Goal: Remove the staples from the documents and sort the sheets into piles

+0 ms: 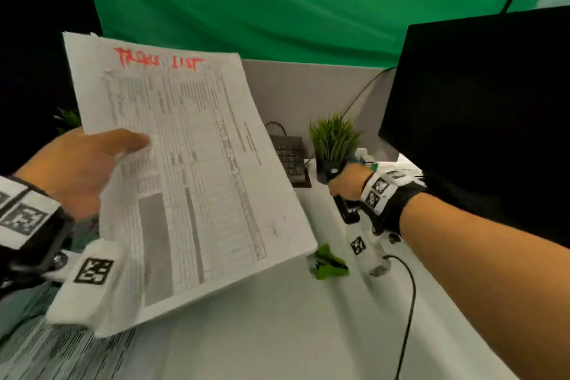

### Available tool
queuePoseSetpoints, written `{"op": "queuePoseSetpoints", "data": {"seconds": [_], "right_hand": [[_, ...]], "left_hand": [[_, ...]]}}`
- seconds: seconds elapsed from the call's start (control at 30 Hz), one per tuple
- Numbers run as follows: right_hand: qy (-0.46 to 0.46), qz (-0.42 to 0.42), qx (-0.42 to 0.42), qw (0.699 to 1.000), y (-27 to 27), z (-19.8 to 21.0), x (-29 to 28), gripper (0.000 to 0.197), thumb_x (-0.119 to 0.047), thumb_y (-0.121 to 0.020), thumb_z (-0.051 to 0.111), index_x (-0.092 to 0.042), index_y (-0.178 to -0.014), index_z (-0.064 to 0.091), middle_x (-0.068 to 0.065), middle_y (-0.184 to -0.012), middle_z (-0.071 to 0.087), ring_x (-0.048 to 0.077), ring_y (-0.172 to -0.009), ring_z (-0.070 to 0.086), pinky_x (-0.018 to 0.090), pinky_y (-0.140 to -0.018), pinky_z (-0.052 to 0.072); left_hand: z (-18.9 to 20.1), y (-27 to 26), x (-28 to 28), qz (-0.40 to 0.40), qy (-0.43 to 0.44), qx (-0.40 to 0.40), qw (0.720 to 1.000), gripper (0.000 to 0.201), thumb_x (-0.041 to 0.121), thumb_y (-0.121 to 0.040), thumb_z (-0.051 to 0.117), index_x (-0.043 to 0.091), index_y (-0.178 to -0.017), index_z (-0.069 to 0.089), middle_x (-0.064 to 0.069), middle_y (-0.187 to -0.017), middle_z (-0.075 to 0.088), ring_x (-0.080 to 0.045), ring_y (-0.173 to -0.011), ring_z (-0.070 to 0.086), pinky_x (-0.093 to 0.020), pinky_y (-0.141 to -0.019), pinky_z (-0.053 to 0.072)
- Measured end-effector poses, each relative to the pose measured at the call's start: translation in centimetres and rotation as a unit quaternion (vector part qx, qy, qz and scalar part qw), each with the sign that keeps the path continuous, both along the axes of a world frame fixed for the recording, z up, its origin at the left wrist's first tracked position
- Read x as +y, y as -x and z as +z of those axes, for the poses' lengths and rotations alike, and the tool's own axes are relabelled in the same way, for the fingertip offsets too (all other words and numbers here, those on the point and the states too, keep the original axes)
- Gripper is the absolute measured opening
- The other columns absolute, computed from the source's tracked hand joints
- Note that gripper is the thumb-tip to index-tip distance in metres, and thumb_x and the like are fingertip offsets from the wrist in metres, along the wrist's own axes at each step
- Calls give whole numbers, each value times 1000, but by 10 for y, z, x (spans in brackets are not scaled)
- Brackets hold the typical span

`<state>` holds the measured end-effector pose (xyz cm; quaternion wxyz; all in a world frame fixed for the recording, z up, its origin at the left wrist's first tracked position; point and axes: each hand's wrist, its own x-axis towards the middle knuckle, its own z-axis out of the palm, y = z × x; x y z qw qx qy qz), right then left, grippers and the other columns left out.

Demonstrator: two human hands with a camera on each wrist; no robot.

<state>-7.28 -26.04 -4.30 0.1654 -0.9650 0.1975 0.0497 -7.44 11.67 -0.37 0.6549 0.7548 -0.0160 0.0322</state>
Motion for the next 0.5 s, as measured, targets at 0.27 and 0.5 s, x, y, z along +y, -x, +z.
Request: {"op": "queuePoseSetpoints", "data": {"seconds": [0.27, 0.5], "right_hand": [[180, 31, 46, 982, -28, -44, 2, 46, -47, -102, 43, -8, -120, 59, 13, -115, 64, 28, -110, 62, 36, -94, 49], [217, 46, 37, 974, -18, -35, 11, 51, -61, -89, 58, -13, -80, 48, 5, -74, 51, 23, -84, 55, 30, -72, 45]], "left_hand": [[-39, 2, 3, -64, 28, 90, 993, 34, 18, -92, 65, 17, -126, 68, -15, -116, 76, -42, -106, 72, -63, -100, 49], [-32, 15, -7, -106, 39, 100, 989, 57, 20, -68, 76, 16, -124, 68, -14, -112, 77, -36, -96, 76, -52, -75, 63]]}}
